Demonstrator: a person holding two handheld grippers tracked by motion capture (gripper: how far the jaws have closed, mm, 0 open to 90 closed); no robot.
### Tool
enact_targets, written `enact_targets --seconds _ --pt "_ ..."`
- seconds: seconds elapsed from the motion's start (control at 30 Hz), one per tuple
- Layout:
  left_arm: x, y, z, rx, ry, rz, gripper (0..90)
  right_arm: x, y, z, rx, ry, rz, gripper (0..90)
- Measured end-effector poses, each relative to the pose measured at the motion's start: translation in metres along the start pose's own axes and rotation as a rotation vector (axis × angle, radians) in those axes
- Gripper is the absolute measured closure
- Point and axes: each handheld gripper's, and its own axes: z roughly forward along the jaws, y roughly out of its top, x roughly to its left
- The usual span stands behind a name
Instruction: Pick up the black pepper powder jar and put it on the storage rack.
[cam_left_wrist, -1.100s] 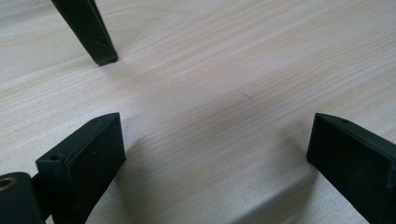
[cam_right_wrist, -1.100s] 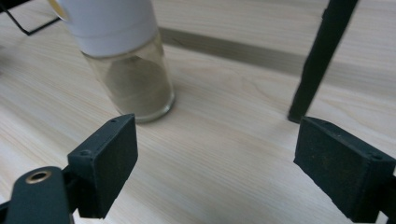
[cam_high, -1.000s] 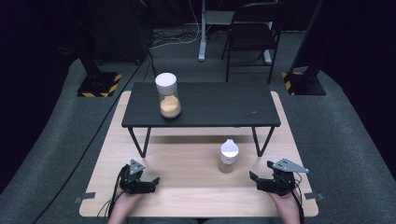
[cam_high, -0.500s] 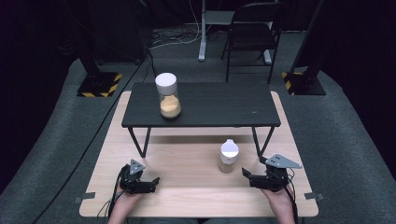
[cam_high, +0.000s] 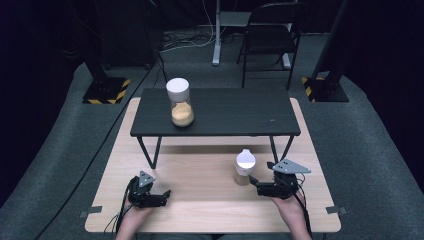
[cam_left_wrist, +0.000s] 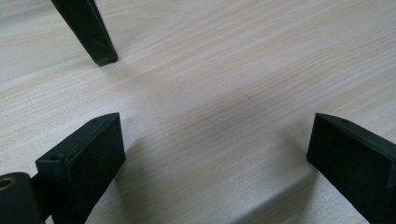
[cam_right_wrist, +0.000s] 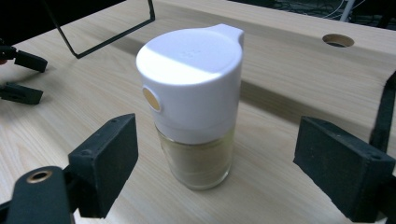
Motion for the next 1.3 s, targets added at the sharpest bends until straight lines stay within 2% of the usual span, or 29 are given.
enact_targets --seconds 0.53,0.77,1.2,1.3 --pt "0.000 0.000 0.000 0.000 0.000 0.000 3.6 0.004 0.014 0.032 0.022 0.023 -0.024 13.8" --pt "0.000 0.000 0.000 0.000 0.000 0.000 3.6 0.008 0.017 0.046 0.040 0.009 -0.037 15.9" --pt "0.000 0.000 0.000 0.000 0.000 0.000 3.6 0.010 0.016 0.066 0.048 0.002 -0.036 23.6" --pt "0.000 0.000 0.000 0.000 0.000 0.000 3.6 0.009 0.015 0.068 0.039 0.013 -0.037 28.7"
